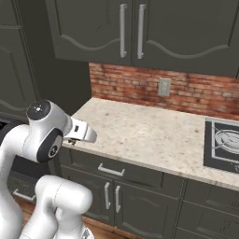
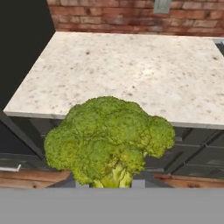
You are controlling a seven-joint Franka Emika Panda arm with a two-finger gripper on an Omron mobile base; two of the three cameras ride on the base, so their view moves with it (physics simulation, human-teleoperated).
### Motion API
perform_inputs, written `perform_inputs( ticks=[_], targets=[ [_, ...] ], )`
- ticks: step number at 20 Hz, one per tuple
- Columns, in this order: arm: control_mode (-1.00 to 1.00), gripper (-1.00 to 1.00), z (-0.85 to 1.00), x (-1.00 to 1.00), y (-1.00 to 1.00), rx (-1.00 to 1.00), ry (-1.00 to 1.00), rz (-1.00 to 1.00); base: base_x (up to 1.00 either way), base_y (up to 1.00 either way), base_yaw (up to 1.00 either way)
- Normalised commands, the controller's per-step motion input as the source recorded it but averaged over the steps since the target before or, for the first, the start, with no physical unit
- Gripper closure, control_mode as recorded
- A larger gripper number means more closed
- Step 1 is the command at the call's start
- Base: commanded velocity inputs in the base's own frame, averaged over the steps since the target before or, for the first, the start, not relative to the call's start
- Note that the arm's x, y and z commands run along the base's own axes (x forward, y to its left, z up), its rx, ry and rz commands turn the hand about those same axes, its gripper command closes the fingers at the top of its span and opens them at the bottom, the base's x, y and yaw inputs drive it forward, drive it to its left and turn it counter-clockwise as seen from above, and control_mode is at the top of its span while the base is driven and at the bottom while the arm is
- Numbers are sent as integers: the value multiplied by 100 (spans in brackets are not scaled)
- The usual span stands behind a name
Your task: Place the corn and broccoli inside the fridge drawer. Close the drawer after placing the vegetables.
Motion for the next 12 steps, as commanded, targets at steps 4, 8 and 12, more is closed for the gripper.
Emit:
perform_inputs(
  ticks=[4,8,12],
  targets=[
    [-100,100,1,-31,41,-2,1,2,0,0,0],
    [-100,100,-1,-1,15,-5,1,2,0,0,0],
    [100,100,-1,-6,-11,2,-4,-1,-5,-16,-2]
  ],
)
